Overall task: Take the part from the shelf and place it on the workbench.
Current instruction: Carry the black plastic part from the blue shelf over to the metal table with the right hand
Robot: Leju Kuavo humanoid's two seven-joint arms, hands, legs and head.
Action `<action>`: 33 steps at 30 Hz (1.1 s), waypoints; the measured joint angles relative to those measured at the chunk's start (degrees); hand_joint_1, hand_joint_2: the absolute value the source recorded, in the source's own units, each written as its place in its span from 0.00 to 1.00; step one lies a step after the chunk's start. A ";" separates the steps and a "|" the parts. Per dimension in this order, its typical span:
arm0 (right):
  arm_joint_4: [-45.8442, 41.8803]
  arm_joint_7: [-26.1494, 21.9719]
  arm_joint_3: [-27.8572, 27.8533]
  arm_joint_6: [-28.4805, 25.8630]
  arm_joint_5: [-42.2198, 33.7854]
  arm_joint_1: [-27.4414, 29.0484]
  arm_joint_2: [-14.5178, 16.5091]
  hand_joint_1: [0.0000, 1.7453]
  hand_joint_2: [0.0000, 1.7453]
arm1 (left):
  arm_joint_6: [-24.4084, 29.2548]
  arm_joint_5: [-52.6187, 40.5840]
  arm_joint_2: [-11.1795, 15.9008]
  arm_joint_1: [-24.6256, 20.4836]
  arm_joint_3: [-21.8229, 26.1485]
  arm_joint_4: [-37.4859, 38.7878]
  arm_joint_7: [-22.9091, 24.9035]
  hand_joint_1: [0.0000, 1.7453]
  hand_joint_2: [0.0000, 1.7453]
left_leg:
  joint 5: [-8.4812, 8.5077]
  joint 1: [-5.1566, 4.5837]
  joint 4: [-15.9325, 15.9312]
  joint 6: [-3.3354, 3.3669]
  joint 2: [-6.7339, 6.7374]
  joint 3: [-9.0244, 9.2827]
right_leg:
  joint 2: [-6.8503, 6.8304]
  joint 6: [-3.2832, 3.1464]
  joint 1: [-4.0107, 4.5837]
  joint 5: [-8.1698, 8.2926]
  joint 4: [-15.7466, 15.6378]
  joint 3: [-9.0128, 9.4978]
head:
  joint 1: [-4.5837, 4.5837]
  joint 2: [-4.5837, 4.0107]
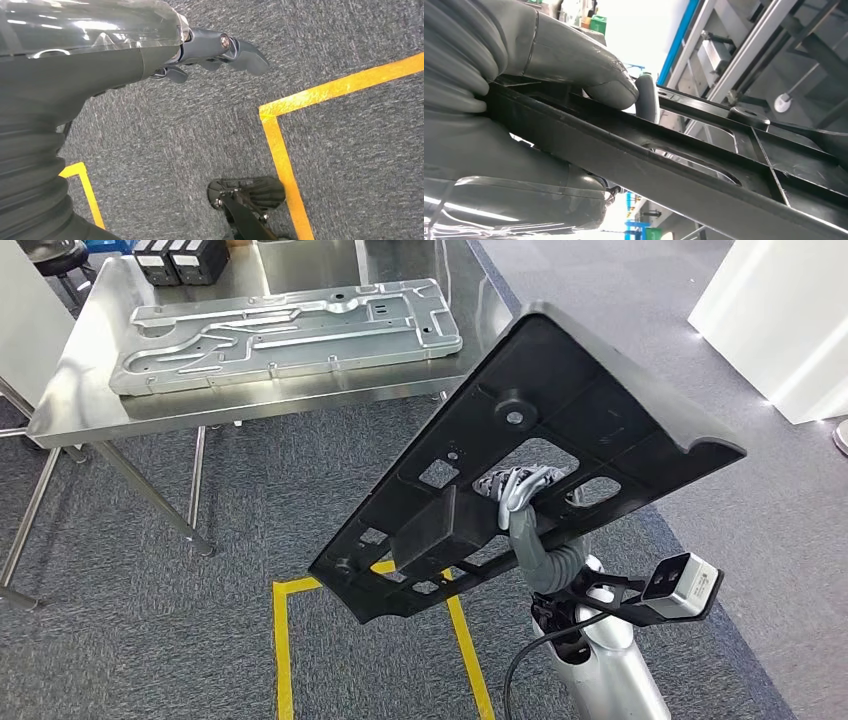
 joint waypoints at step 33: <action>1.47 -1.21 -0.35 2.10 -1.03 -0.38 0.00 1.00 1.00 | 0.47 0.00 0.60 0.22 -1.40 0.00 -0.09 0.00 1.00 | -1.45 -0.19 -0.25 -0.93 -0.37 1.15 | 0.11 -0.85 0.30 0.95 -2.42 0.20 | 0.00 0.00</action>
